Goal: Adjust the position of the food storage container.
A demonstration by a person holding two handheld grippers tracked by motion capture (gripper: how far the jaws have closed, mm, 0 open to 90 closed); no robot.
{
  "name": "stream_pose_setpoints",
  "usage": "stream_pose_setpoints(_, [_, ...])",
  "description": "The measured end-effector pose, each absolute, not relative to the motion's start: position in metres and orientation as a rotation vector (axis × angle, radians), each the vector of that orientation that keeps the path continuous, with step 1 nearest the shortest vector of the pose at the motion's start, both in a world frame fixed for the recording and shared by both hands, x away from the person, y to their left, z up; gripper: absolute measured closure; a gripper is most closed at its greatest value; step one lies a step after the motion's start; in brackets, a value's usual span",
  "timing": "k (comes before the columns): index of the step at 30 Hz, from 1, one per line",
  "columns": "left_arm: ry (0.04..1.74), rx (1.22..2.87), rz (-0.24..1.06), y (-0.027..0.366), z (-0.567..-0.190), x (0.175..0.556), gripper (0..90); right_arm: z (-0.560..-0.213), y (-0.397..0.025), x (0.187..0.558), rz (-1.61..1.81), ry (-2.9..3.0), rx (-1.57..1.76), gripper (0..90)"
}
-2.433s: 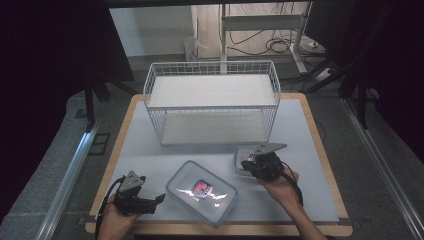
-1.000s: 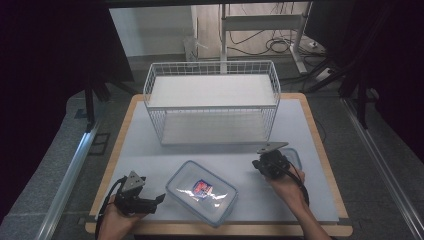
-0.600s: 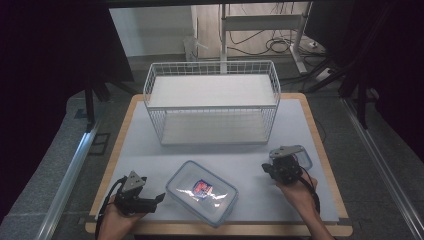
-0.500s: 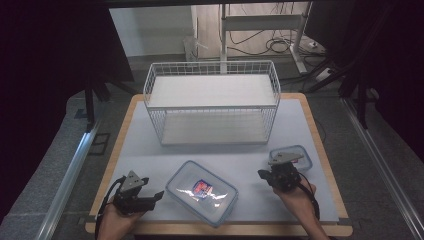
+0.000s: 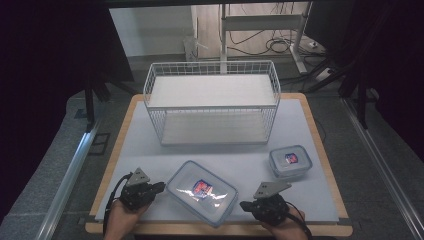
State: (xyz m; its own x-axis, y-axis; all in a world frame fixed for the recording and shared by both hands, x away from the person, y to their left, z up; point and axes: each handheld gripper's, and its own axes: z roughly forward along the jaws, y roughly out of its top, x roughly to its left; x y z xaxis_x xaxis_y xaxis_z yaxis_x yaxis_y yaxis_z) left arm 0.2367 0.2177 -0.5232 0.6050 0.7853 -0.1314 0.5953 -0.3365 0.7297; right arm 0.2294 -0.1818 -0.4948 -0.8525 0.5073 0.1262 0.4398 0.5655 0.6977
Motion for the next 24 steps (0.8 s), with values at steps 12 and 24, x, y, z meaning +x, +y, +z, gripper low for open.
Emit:
stream_pose_setpoints(12, [1.115, 2.024, 0.218, 0.203, -0.523, 0.24, 89.8, -0.504, -0.165, 0.238, 1.046, 2.708, 0.841, 89.7])
stream_pose_setpoints(24, [1.072, 2.055, 0.169, 0.18, -0.524, 0.245, 89.7, -0.504, -0.184, 0.277, 1.006, 2.594, 0.999, 89.6])
